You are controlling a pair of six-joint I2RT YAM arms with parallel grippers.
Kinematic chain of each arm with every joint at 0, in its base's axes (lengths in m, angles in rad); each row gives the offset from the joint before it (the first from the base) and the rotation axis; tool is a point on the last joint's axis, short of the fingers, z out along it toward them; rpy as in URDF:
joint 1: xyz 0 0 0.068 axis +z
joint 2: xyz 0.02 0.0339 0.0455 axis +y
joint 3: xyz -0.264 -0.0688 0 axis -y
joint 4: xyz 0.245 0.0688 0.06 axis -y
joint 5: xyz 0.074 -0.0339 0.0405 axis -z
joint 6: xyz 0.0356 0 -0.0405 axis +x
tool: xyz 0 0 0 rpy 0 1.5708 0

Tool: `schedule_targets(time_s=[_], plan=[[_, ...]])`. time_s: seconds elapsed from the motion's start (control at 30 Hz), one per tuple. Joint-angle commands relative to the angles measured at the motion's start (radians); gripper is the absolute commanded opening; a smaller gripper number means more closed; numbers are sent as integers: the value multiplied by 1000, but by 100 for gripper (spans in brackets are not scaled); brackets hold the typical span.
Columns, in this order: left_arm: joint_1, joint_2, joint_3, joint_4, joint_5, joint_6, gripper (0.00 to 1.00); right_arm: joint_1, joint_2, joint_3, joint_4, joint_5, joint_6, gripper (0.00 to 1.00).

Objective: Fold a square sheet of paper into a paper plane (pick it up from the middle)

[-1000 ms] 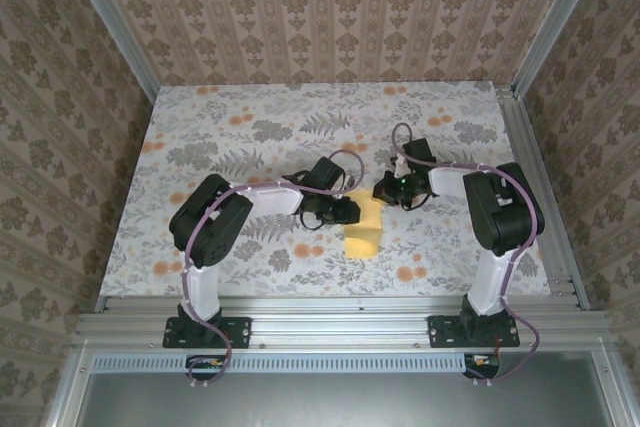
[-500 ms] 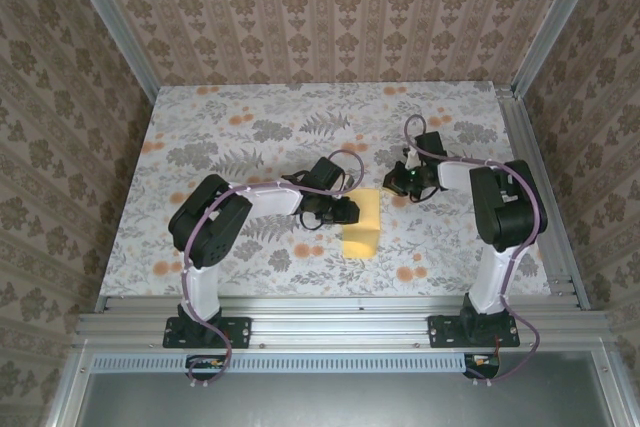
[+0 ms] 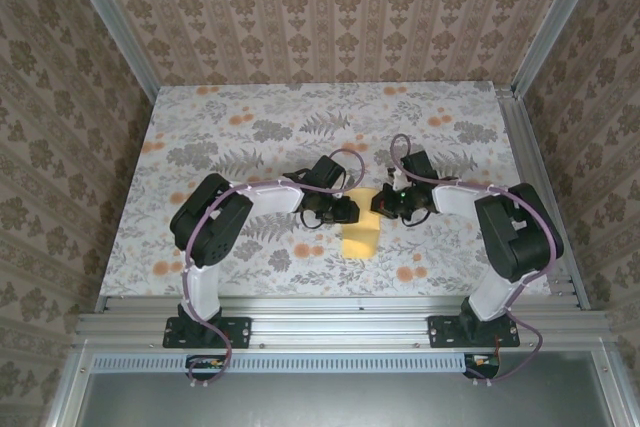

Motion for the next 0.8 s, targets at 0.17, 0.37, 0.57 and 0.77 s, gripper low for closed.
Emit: schedule_targets(time_s=[0.17, 0.37, 0.57, 0.77], plan=[[12, 82, -47, -191, -84, 36, 30, -5, 47, -18, -92, 87, -76, 6], [13, 78, -56, -195, -87, 38, 29, -56, 20, -34, -153, 165, -119, 6], [12, 81, -56, -191, -84, 35, 30, -58, -56, -53, -153, 122, -128, 6], [13, 85, -51, -193, -84, 40, 30, 15, -197, -98, -86, 19, -21, 6]])
